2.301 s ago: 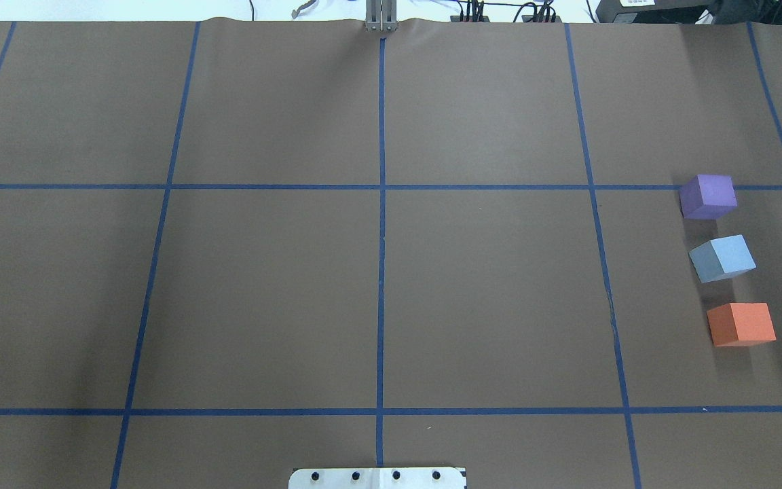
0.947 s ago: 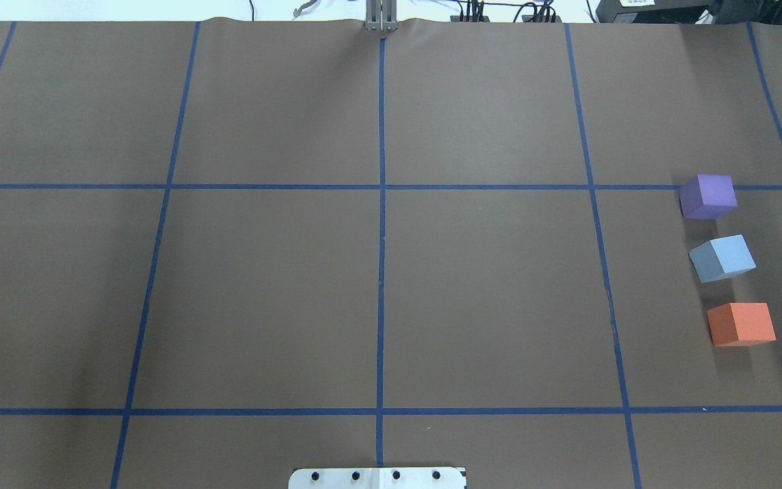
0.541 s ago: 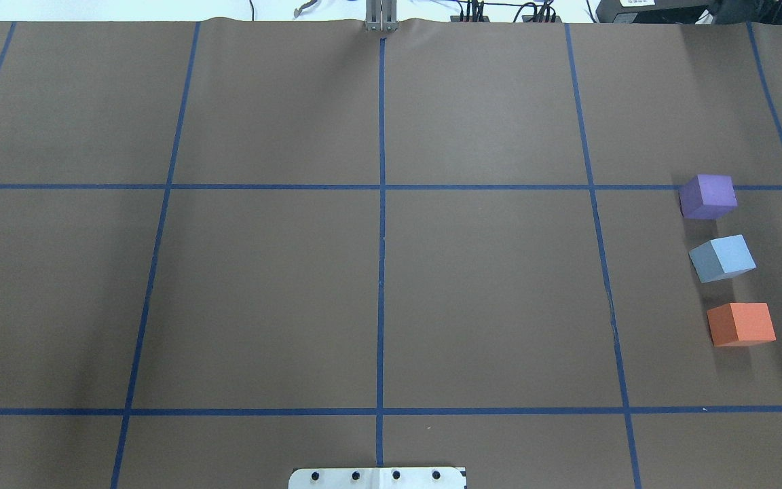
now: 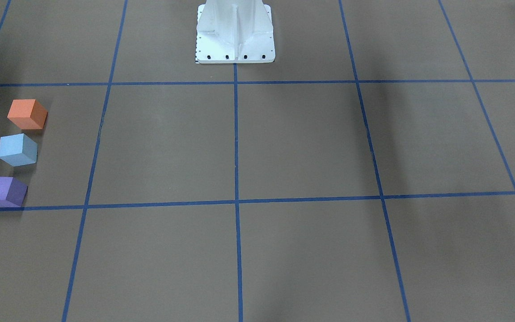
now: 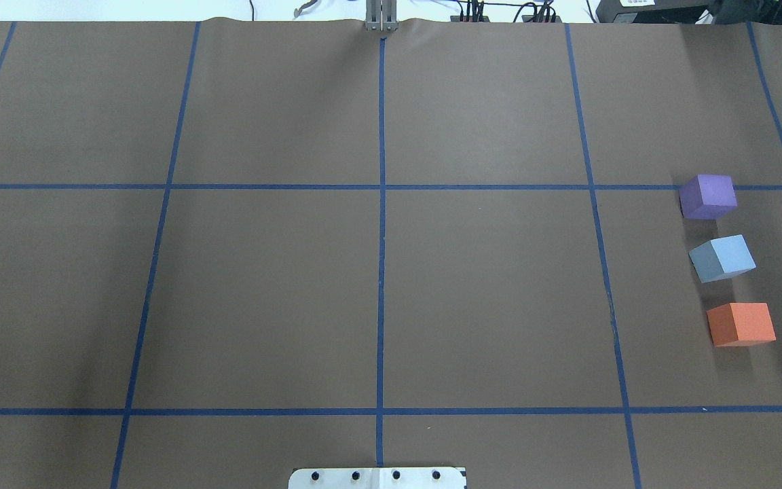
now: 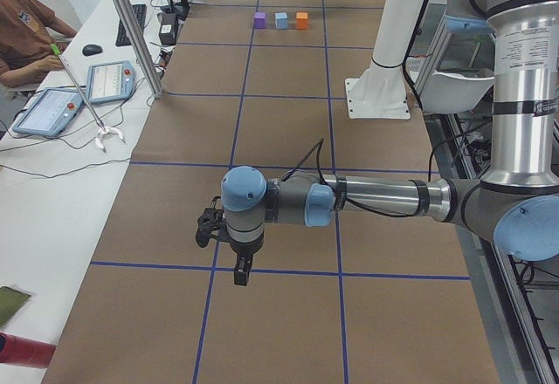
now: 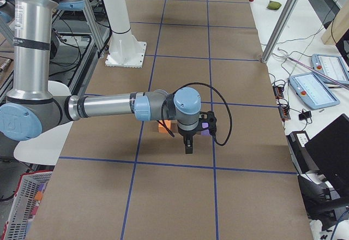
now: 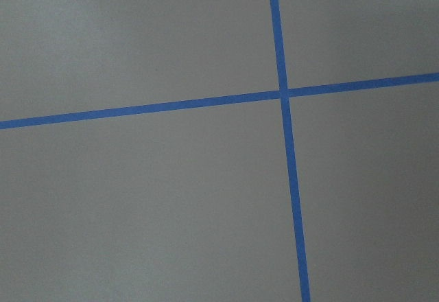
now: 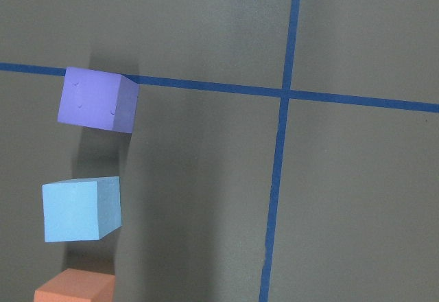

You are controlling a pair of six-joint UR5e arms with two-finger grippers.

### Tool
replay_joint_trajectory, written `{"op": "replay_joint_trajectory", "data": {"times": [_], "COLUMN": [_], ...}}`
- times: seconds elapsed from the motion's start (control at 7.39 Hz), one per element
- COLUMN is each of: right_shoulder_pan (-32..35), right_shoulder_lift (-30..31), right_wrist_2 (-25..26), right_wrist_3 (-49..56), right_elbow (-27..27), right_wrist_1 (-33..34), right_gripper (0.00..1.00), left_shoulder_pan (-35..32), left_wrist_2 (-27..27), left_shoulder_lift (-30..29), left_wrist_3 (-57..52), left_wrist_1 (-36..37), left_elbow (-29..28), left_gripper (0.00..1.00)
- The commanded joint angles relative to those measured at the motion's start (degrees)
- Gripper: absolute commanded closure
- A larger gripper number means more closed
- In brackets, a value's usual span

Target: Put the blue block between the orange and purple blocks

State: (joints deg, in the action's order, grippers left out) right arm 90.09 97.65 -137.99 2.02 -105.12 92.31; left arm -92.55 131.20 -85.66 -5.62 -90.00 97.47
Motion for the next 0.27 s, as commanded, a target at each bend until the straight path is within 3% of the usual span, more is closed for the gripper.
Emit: {"op": "replay_joint_trajectory", "data": {"times": [0.0,0.14], "right_shoulder_pan": [0.0,0.0], "right_shoulder_lift": [0.0,0.0], "right_wrist_2": [0.1,0.1], "right_wrist_3": [0.0,0.0], "right_elbow": [0.1,0.1], "right_wrist_1": [0.1,0.1], "right_gripper": [0.0,0.0], "left_shoulder_pan": [0.0,0.0], "left_wrist_2": [-0.1,-0.1], "left_shoulder_lift": [0.0,-0.1], "left_wrist_3": [0.0,0.0], "left_wrist_1": [0.0,0.0], "left_elbow": [0.0,0.0], "left_gripper": [0.0,0.0]}}
